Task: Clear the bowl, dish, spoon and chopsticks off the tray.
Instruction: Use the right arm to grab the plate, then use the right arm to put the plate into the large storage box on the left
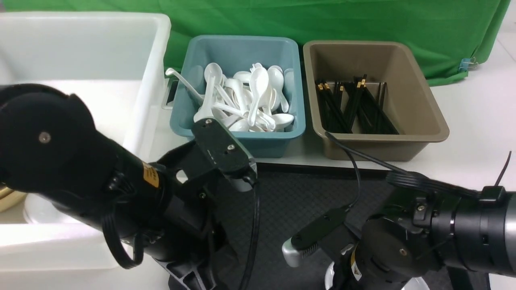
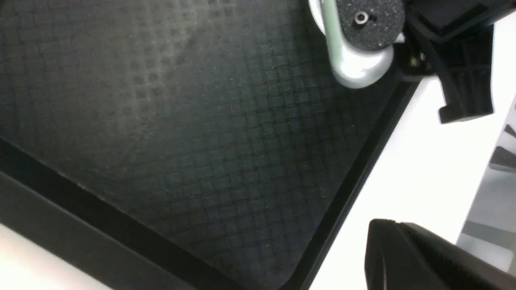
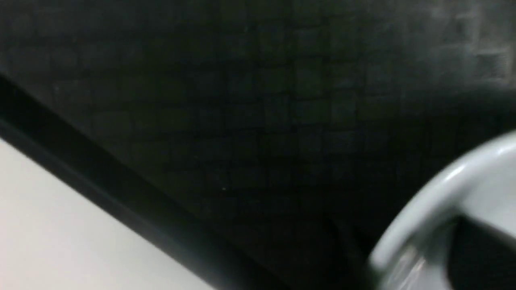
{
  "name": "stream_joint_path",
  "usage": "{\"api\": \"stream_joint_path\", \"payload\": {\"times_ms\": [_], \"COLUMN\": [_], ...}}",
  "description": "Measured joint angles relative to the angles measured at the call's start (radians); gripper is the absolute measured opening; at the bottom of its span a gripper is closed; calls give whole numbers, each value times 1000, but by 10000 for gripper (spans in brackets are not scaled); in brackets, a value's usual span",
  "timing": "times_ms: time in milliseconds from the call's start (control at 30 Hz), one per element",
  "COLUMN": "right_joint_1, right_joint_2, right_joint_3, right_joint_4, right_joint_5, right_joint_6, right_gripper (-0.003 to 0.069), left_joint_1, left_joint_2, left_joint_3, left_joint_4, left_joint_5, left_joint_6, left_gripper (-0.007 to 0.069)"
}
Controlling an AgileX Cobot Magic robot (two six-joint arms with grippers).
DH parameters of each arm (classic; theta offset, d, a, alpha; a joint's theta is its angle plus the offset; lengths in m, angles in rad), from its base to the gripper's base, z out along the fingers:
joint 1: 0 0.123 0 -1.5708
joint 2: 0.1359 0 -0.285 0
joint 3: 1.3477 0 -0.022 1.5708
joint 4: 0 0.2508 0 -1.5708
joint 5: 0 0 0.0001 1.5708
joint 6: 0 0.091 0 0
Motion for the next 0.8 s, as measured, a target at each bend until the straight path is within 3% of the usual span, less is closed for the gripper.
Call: {"api": "stream_joint_path", "payload": {"times_ms": [167, 300, 367, 633, 800], "right_joint_1": [1, 1, 1, 1, 1], "right_joint_2": [-21, -102, -131, -96, 33], "right_joint_3": [-22, -107, -148, -564, -846], "right_joint_4": [-10, -8, -5, 23, 182], "right_joint_5": [24, 91, 95, 122, 100], "right_joint_6": [-34, -60, -80, -248, -406], "right_gripper": [189, 63, 38, 28, 27], "left_joint_1": [13, 79, 118, 418, 605], "left_joint_2": [-2, -18, -32, -143, -237], "left_joint_3": [0, 0, 0, 0, 0], "left_joint_4": [39, 137, 154, 145, 145], "left_joint_5": [-17, -53, -77, -83, -86], "left_joint_6": [-79, -202, -247, -366, -429], "left_gripper": [-13, -13, -13, -13, -13]}}
